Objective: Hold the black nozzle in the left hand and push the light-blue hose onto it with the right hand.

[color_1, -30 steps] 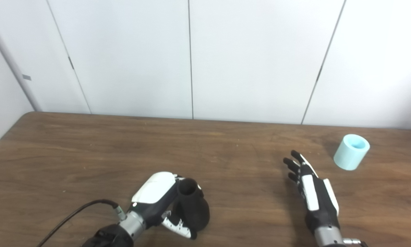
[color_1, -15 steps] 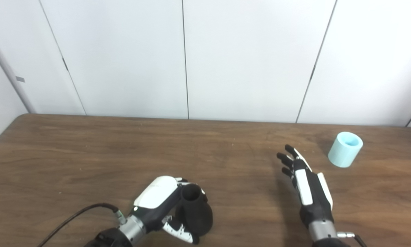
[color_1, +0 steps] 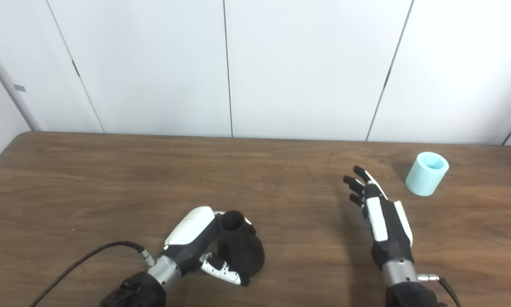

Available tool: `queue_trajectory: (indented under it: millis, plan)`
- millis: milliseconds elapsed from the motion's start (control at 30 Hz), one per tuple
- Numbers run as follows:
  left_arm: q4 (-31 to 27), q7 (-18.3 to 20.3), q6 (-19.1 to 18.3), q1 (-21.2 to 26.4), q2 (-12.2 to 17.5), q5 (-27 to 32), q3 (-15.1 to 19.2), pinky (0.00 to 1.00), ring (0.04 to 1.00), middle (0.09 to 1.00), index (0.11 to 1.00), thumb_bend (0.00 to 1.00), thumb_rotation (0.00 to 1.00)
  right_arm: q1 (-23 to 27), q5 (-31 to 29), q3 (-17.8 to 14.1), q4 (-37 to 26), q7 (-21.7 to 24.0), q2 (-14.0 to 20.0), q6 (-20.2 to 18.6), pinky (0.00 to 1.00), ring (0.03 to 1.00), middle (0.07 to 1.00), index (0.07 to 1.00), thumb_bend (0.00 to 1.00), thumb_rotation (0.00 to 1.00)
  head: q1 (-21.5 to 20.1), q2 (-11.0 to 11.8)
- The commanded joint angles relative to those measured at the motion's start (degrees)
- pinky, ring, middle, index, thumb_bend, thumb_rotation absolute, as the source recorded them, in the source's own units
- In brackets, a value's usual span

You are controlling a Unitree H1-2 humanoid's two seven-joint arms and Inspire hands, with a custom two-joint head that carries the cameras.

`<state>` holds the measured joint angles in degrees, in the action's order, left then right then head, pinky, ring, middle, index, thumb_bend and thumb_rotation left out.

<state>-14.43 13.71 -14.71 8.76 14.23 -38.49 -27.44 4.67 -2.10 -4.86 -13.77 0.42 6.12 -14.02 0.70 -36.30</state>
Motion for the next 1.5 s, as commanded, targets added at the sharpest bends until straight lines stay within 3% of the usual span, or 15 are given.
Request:
queue_trajectory:
  millis: [0,100,200,267,333,433,967,1167,1467]
  plan:
    - [4.7,6.01,-2.67,-5.63,1.56,-0.58,-3.67,0.82,0.574,0.481,0.489,0.52,0.0,1.33,0.11,-0.36,-3.15,-0.3,0.11,0.32,0.86,0.906,0.834,0.91,0.56,1.0,-0.02,-0.03]
    - [4.59,6.02,-2.42,-5.58,1.77,-0.81,-3.95,0.82,0.576,0.483,0.488,0.52,0.0,1.56,0.5,-0.5,-3.85,-0.56,0.49,0.03,0.84,0.895,0.827,0.905,0.56,1.0,-0.32,0.09]
    - [4.66,6.21,-1.72,-4.96,2.37,-1.14,-4.31,0.82,0.582,0.485,0.487,0.52,0.0,4.02,2.06,-1.69,-4.0,-0.35,3.94,0.2,0.83,0.881,0.823,0.884,0.58,1.0,-1.86,0.41]
    - [4.76,6.26,-1.48,-4.58,2.64,-1.4,-4.44,0.82,0.59,0.481,0.491,0.52,0.0,5.86,4.13,-2.16,-3.31,-0.33,6.67,0.11,0.81,0.859,0.822,0.868,0.62,0.8,-2.29,0.51]
    - [4.62,6.4,-1.44,-4.31,2.81,-1.86,-4.69,0.82,0.597,0.48,0.491,0.52,0.0,7.56,7.99,-2.12,-2.37,-0.74,10.01,0.42,0.78,0.836,0.82,0.859,0.64,0.67,-2.88,0.51]
    - [4.17,6.61,-1.32,-4.14,3.02,-2.42,-5.23,0.82,0.602,0.48,0.491,0.52,0.0,9.4,11.15,-2.14,-2.27,-1.12,12.72,-0.25,0.74,0.823,0.817,0.845,0.65,0.6,-3.07,0.5]
    - [3.1,9.69,0.81,-1.95,6.47,-3.24,-8.5,0.86,0.608,0.485,0.487,0.52,0.0,14.02,14.66,-4.03,-4.15,0.91,19.35,-5.48,0.73,0.807,0.803,0.815,0.68,0.57,-5.3,1.07]
    - [3.67,9.49,0.81,-2.15,6.88,-2.63,-8.44,0.87,0.609,0.487,0.485,0.52,0.0,17.15,19.58,-1.99,0.32,3.4,25.28,-6.57,0.74,0.83,0.812,0.815,0.75,0.48,-6.97,1.27]
    - [3.77,8.39,1.83,-2.38,7.95,-1.78,-7.42,0.87,0.61,0.495,0.479,0.52,0.0,22.96,28.66,4.87,10.41,8.21,33.29,-10.22,0.78,0.855,0.822,0.823,0.85,0.41,-13.13,1.64]
